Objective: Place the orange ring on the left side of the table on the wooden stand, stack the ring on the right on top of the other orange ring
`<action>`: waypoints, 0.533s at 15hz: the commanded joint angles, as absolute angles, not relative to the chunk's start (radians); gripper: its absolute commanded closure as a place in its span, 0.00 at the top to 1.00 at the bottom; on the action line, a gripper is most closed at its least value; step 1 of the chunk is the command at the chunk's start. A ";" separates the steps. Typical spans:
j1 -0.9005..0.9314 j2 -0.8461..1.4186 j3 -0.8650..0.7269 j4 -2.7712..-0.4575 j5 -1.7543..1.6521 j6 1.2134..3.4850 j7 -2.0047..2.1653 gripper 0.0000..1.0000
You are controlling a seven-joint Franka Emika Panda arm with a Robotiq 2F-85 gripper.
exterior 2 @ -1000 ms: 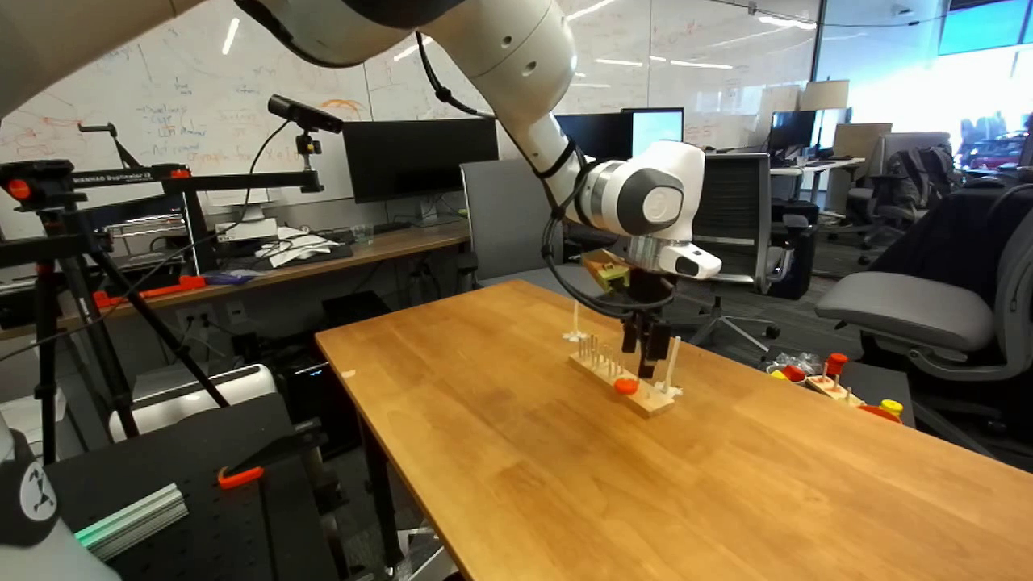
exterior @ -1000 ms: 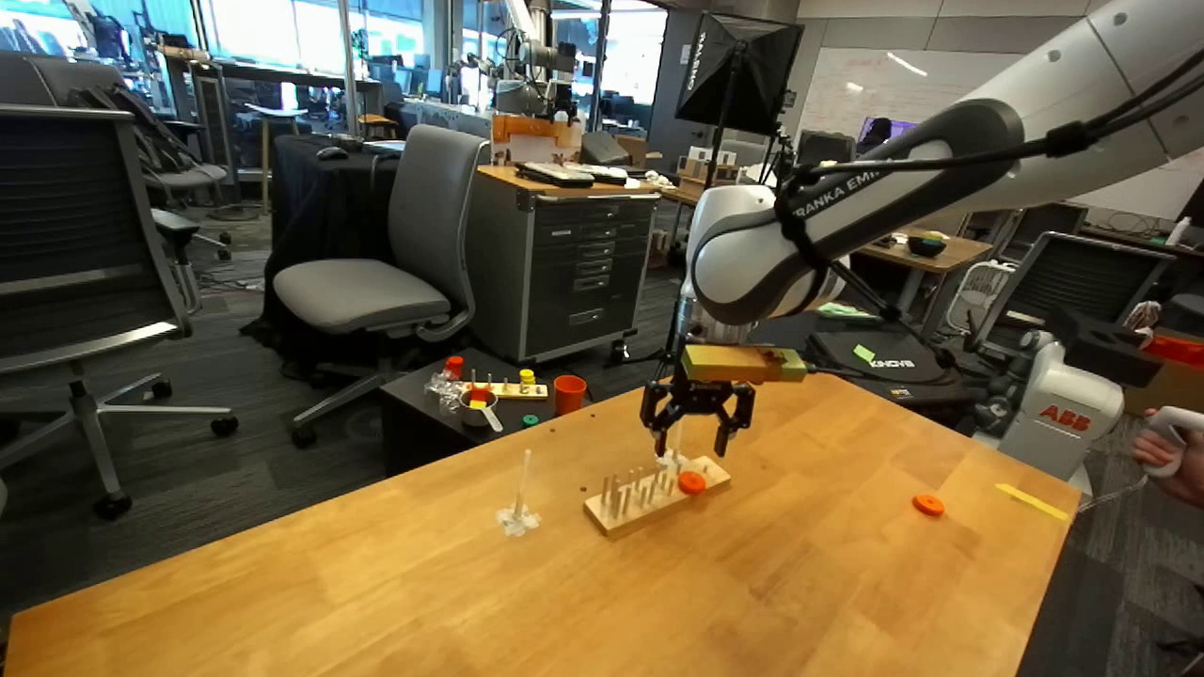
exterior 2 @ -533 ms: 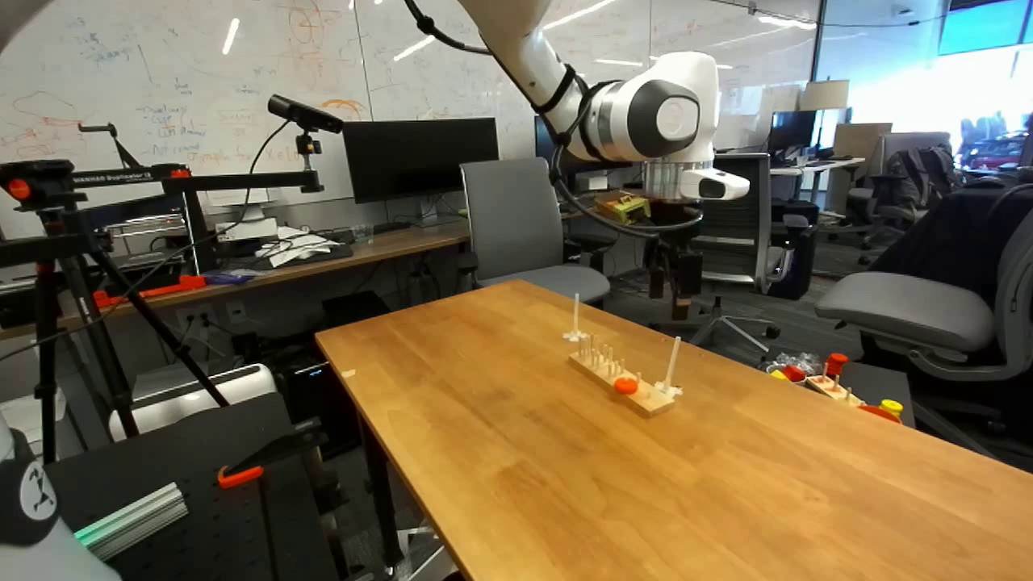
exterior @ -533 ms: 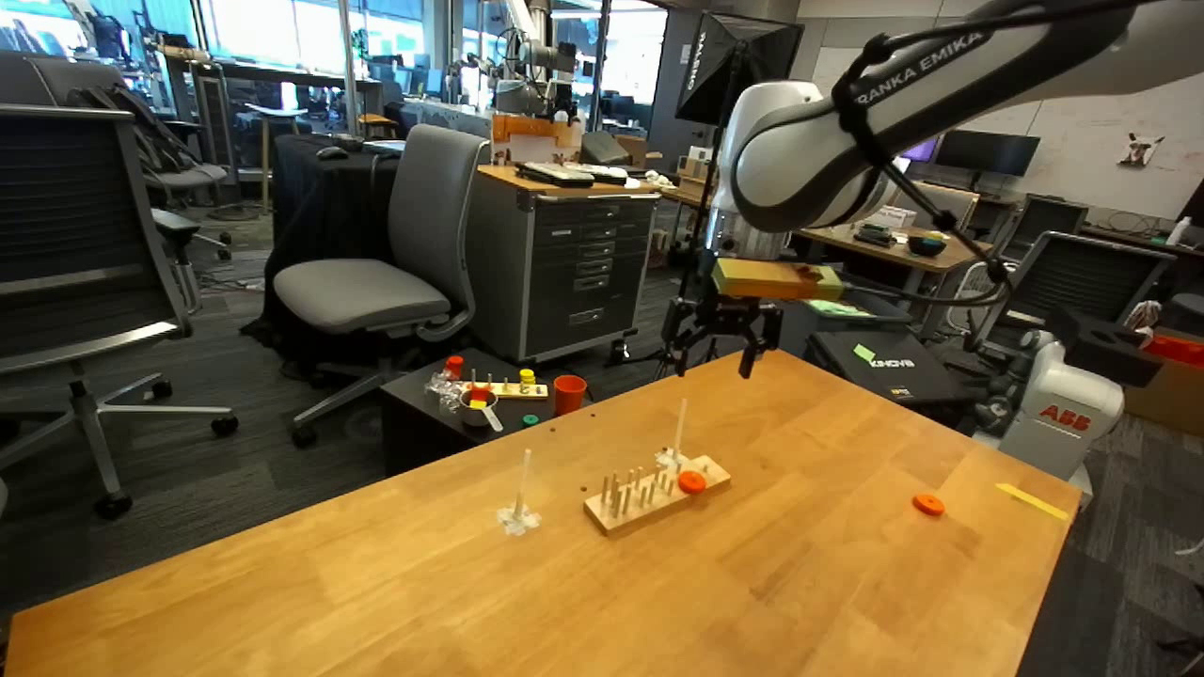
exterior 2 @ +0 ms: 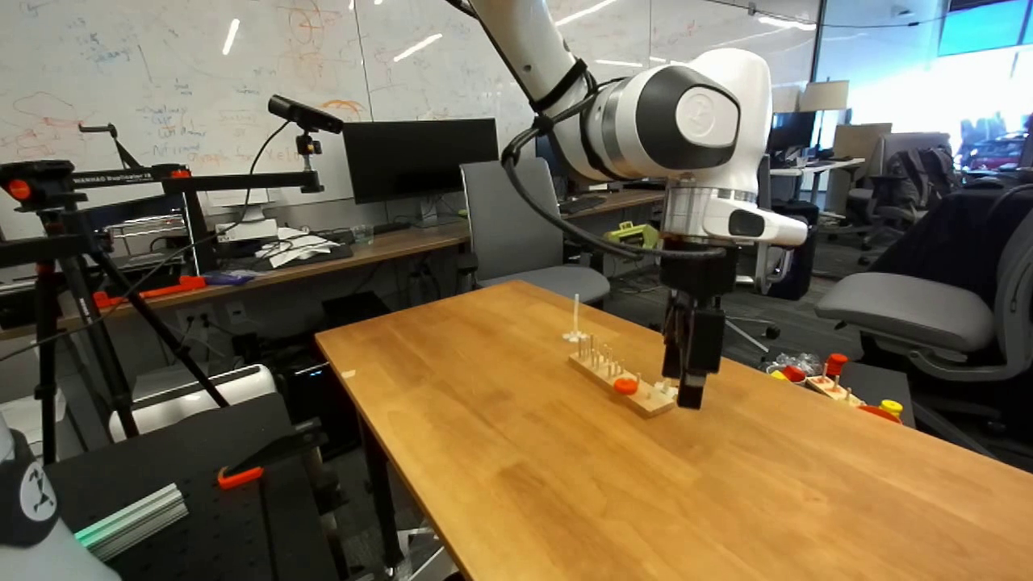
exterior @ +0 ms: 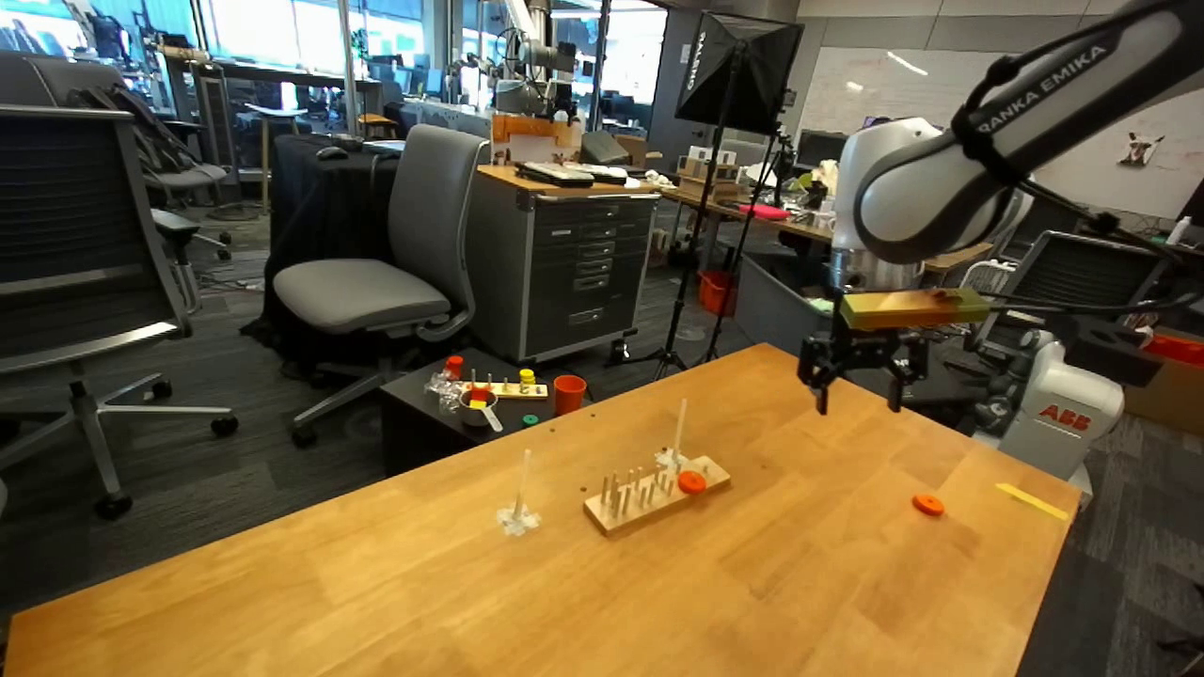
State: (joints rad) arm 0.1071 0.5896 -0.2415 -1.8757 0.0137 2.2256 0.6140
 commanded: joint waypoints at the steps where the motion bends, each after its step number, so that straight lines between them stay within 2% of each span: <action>1: 0.067 0.467 -0.282 -2.120 -0.038 2.280 0.653 1.00; 3: 0.055 0.440 -0.299 -2.197 -0.066 2.332 0.650 1.00; 4: 0.035 0.524 -0.273 -2.082 -0.042 2.276 0.633 1.00; 8: 0.026 0.484 -0.279 -2.159 -0.051 2.316 0.632 1.00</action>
